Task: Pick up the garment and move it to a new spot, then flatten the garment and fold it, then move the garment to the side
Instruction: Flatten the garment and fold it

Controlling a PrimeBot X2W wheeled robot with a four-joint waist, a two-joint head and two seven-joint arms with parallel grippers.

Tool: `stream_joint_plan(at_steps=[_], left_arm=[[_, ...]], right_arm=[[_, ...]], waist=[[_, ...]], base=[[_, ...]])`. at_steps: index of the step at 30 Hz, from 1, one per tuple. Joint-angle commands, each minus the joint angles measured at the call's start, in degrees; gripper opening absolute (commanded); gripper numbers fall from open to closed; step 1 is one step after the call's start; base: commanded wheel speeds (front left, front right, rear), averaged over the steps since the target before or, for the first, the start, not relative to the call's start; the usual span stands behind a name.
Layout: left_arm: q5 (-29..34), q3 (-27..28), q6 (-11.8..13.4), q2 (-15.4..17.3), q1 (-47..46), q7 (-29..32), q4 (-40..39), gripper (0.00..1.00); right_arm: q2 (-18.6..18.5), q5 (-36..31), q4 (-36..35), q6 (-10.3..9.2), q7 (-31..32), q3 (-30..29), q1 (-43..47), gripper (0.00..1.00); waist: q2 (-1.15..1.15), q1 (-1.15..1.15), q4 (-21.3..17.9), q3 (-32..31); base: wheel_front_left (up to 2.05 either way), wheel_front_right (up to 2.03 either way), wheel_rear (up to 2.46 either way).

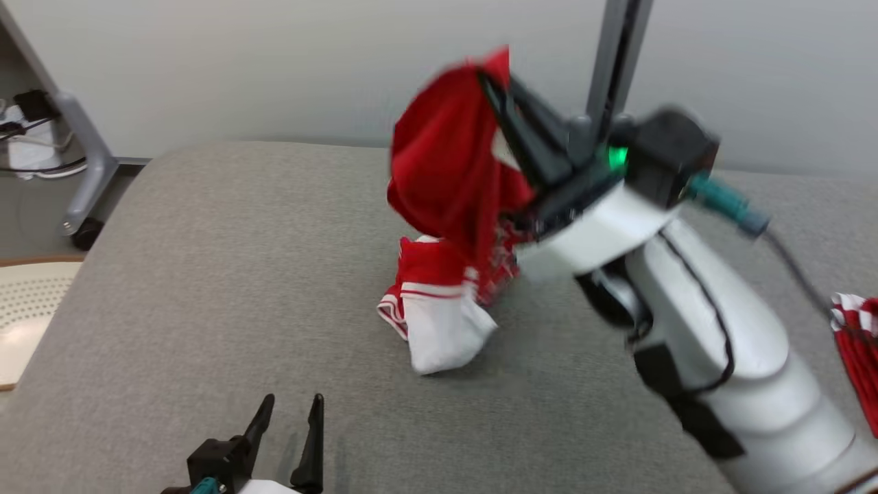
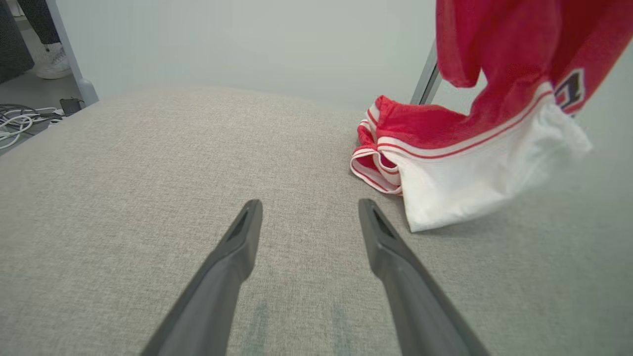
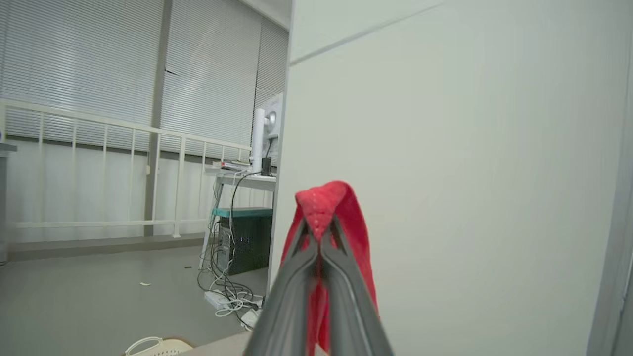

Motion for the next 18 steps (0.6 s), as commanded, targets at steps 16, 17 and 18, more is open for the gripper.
stream_joint_plan(at_steps=[16, 17, 18], left_arm=[[-2.23, -2.31, 1.43, 0.22, -2.19, 0.00, 0.34, 1.00], [-1.97, -2.29, 1.27, 0.24, -2.51, 0.01, 0.37, 1.00], [-1.87, -2.33, 1.20, 0.22, -2.85, 0.00, 0.41, 1.00]], right_arm=[[-3.14, -10.98, 13.50, -0.02, 0.02, -23.32, -3.86, 0.00], [-3.99, -11.93, 14.60, -0.02, 0.00, -24.63, -1.16, 0.00], [-4.73, -12.63, 16.02, -0.02, 0.01, -26.14, 1.74, 0.00]], waist=[[0.00, 0.00, 1.10, 3.75], [0.00, 0.00, 0.80, 4.08], [0.00, 0.00, 0.51, 4.40]], base=[[0.00, 0.00, 0.00], [0.00, 0.00, 0.00], [0.00, 0.00, 0.00]])
